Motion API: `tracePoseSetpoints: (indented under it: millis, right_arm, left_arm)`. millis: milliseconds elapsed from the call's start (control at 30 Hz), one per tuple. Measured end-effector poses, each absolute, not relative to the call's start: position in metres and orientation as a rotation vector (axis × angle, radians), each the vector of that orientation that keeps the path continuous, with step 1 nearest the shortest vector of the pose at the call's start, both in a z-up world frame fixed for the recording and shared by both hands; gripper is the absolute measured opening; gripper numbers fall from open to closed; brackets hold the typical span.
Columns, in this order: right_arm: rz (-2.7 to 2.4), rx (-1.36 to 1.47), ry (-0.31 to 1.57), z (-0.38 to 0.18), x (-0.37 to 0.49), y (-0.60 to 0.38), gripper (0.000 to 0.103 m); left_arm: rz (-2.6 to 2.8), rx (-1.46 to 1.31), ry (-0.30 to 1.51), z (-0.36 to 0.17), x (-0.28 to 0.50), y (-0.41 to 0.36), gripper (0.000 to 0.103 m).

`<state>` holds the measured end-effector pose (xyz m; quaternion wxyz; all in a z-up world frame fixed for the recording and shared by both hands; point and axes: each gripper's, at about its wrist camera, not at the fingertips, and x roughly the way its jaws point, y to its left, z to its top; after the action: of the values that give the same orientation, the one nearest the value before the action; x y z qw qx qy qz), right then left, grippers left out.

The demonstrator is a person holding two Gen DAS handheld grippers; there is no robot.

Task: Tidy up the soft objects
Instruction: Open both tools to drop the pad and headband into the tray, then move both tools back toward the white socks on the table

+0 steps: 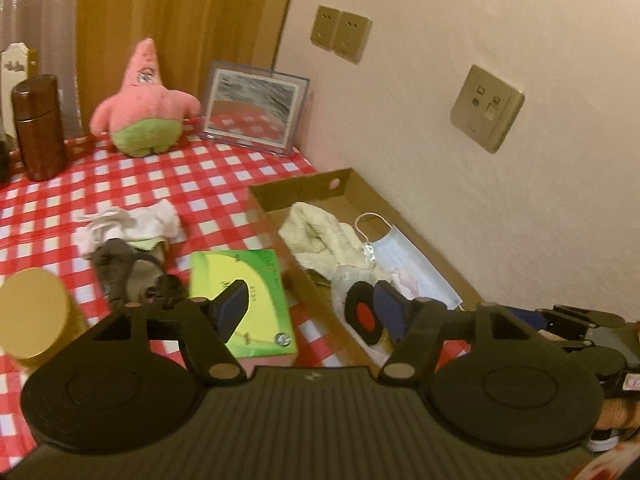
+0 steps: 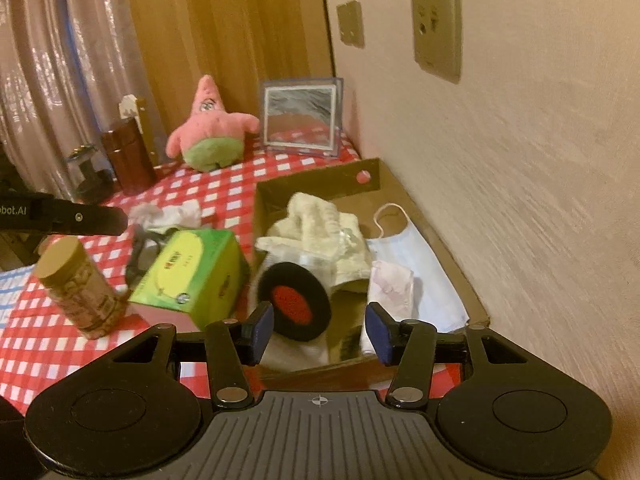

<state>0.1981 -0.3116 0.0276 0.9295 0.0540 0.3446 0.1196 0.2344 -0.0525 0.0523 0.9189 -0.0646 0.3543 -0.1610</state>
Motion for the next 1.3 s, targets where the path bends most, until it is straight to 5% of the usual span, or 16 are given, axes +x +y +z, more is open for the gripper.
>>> tracePoseSetpoints:
  millis: [267, 600, 1300]
  right_arm:
    - [0.286, 0.086, 0.666, 0.051, 0.183, -0.291, 0.057]
    - [0.356, 0.068, 0.623, 0.069, 0.180, -0.259, 0.064]
    - [0.461, -0.025, 0.641, 0.066, 0.203, -0.194, 0.066]
  left_arm:
    - [-0.279, -0.165, 0.684, 0.069, 0.200, -0.008, 0.071]
    - [-0.113, -0.135, 0.653, 0.082, 0.164, 0.075, 0.089]
    - [-0.079, -0.068, 0.654, 0.071, 0.174, 0.131, 0.089]
